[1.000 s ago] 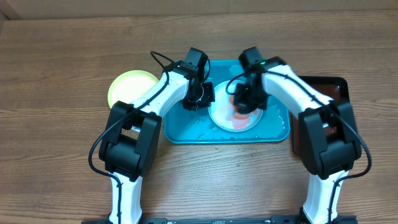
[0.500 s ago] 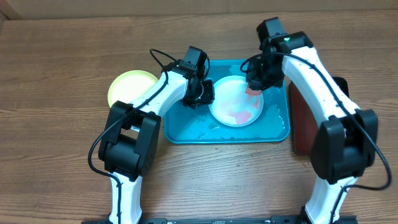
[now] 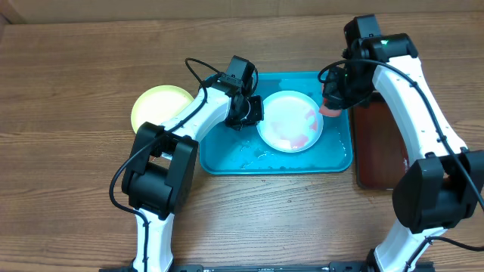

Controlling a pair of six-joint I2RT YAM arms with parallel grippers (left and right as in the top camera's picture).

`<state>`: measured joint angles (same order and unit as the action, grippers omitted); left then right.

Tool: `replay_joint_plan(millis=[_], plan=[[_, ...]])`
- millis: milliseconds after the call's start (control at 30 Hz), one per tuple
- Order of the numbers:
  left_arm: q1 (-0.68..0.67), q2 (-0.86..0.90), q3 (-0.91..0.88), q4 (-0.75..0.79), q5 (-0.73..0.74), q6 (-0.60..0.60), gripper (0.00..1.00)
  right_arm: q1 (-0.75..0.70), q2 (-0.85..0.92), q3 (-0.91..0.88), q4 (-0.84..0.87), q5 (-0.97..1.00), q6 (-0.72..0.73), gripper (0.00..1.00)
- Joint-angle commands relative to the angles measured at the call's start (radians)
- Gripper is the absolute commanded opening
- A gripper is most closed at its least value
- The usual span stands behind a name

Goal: Clean dirty plates on tray and stack at the side

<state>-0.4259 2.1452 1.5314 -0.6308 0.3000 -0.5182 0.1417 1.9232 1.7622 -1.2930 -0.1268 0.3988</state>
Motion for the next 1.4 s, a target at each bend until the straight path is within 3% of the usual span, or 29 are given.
replay_joint_plan(millis=[0,200,467,900,1267,1367], plan=[[-0.005,0.018,0.039,-0.005,0.003,0.050,0.04,-0.022,-0.047,0.031,-0.012,-0.009,-0.015,0.04],[-0.005,-0.014,0.165,-0.144,-0.090,0.129,0.04,-0.033,-0.053,0.031,-0.018,-0.009,-0.042,0.04],[-0.005,-0.034,0.366,-0.371,-0.357,0.236,0.04,-0.033,-0.056,0.031,0.005,-0.009,-0.042,0.04],[-0.039,-0.034,0.597,-0.594,-0.736,0.250,0.04,-0.049,-0.056,0.031,0.031,-0.009,-0.049,0.04],[-0.206,-0.034,0.727,-0.741,-1.262,0.211,0.04,-0.084,-0.056,0.031,0.031,-0.009,-0.056,0.04],[-0.243,-0.034,0.727,-0.758,-1.315,0.179,0.04,-0.092,-0.056,0.031,0.032,-0.009,-0.056,0.04]])
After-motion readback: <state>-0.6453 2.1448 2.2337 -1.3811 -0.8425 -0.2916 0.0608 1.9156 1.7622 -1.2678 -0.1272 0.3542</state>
